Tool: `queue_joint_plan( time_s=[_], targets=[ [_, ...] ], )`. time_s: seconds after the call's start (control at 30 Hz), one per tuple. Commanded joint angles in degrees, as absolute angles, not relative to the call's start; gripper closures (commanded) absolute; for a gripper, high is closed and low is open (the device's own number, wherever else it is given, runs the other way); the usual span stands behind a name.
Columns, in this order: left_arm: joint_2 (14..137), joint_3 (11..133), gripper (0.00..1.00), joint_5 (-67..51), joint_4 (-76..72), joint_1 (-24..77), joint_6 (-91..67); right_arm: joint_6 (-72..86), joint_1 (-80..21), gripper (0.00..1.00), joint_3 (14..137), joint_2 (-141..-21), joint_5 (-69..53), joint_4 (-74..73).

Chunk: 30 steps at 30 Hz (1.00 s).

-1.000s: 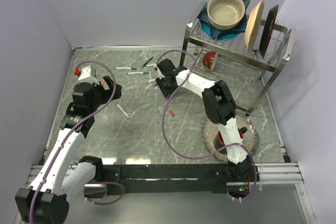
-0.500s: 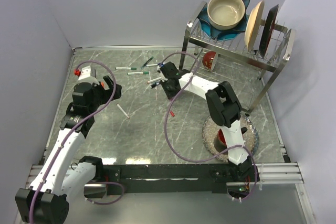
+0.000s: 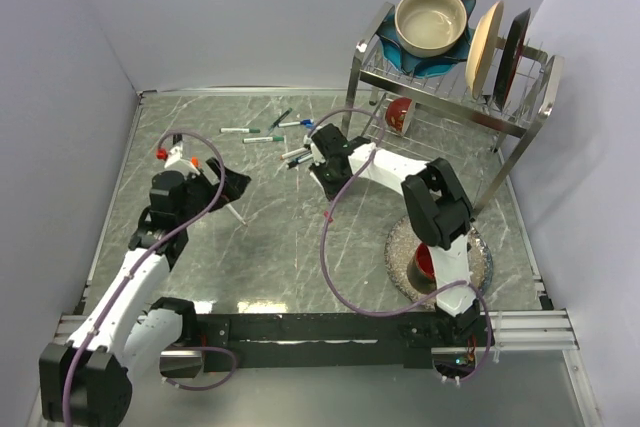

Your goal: Open the pen caps

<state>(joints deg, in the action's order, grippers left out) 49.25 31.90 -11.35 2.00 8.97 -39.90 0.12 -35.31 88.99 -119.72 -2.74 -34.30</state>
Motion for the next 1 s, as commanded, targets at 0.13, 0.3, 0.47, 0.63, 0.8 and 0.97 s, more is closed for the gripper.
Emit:
queue_joint_plan(
  time_s=[0.13,0.3,0.47,0.63,0.8,0.97],
  targets=[
    [56.4,25.0,0.03,-26.9,-22.7,8.8,-59.1,-6.4,-35.0,0.99,84.8,-107.3,-10.4,-32.7],
    [61.3,22.7,0.08,-29.4,-33.9,9.0,-65.6,-11.2,-35.2,0.99,81.3,-102.6,-28.5,-33.3],
    [64.2,23.6,0.14,-26.5,-34.8,11.2,-68.4,-12.7,-37.3,0.99,79.8,-100.0,-40.2,-33.5],
    [64.5,26.4,0.15,-19.0,-25.6,16.7,-67.6,-11.5,-38.8,0.99,82.2,-101.2,-44.0,-34.1],
    [64.6,27.9,0.24,-12.8,-19.8,18.1,-69.1,-10.4,-39.8,0.99,84.3,-102.4,-46.5,-34.2],
    [65.7,28.2,0.34,-12.4,-20.5,18.9,-70.0,-8.9,-40.6,0.99,85.3,-103.6,-46.6,-33.8]
  ],
)
